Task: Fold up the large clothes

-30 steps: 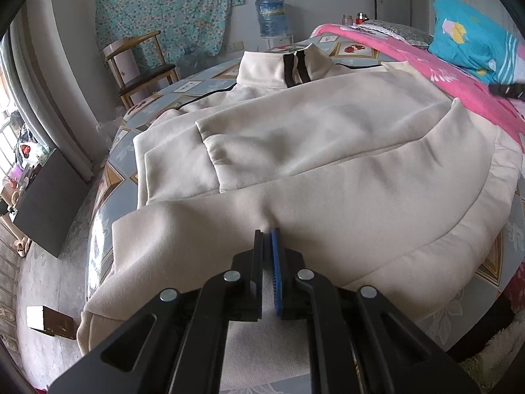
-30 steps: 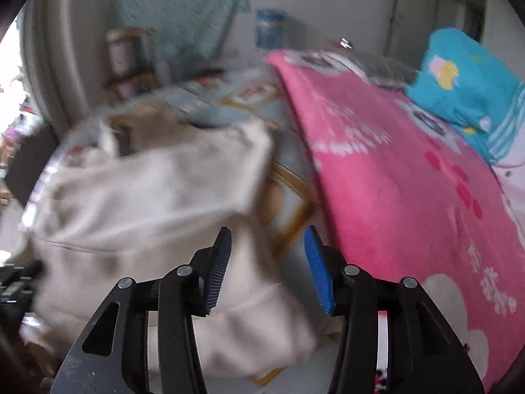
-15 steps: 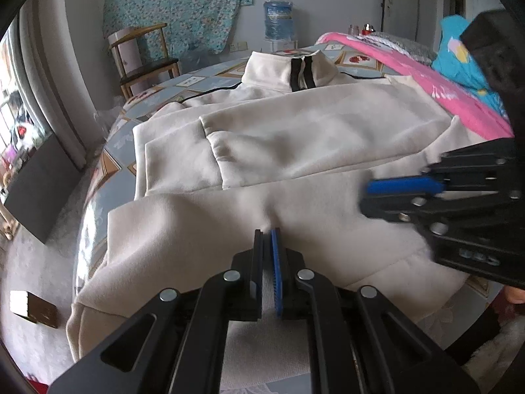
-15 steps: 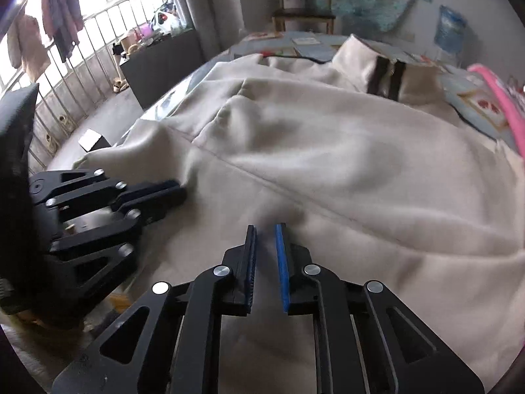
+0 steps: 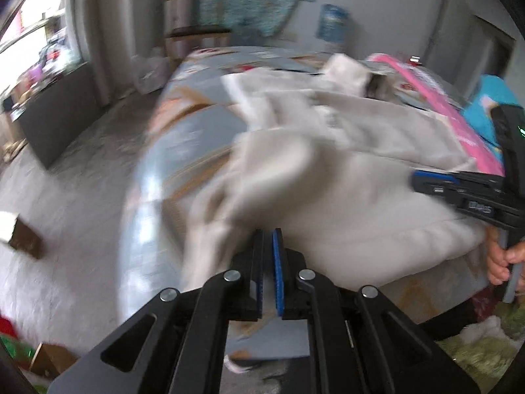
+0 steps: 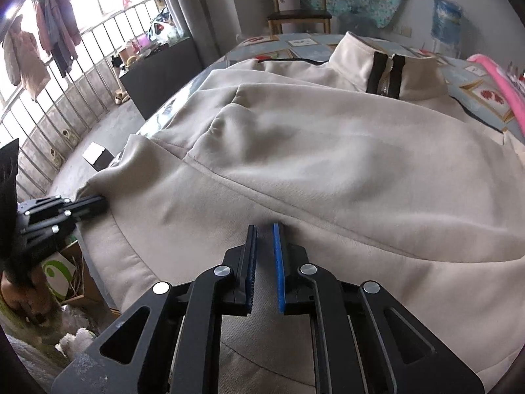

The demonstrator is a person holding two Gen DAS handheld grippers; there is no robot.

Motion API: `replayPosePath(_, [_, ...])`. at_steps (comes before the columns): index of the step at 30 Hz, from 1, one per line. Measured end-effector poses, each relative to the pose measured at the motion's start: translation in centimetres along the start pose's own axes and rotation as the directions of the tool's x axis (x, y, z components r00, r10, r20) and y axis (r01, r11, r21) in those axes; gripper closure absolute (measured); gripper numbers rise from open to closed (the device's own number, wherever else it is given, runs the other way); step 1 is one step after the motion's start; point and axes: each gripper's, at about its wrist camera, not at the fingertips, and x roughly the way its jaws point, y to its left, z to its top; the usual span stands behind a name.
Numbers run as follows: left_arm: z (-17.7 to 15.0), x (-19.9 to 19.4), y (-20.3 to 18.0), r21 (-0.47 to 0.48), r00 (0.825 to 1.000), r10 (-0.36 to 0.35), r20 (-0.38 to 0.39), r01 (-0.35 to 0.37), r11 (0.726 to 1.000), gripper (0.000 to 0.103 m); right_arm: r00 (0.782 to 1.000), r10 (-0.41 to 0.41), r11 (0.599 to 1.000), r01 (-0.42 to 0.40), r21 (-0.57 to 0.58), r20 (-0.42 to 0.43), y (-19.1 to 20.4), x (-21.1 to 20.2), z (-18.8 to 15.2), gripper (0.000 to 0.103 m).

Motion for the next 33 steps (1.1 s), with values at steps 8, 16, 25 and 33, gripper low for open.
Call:
replayPosePath(8, [0.9,-2.1,-0.4,0.018,0.992,-0.109,0.061,0.108,0.994,0.098,1.0,-0.004,1.0,0.004,0.001,0.0,0.0,0.1,0.1,0.094])
replayPosePath(16, [2.8,2.9,-1.0,-0.075,0.991,-0.137,-0.004,0.137,0.988,0.098,1.0,0.0,1.0,0.0,0.011,-0.001,-0.1,0.3,0.1,0.094])
replayPosePath(25, [1.8,0.0,0.7,-0.115,1.0,0.001,0.016,0.001,0.993,0.098,1.0,0.004,1.0,-0.004,0.017,-0.001,-0.1,0.2,0.1,0.094])
replayPosePath(33, [3.4,1.7,0.6,-0.038,0.998,-0.006,-0.066,0.003,0.999,0.073,1.0,0.002,1.0,-0.002,0.015,-0.001,-0.1,0.2,0.2,0.094])
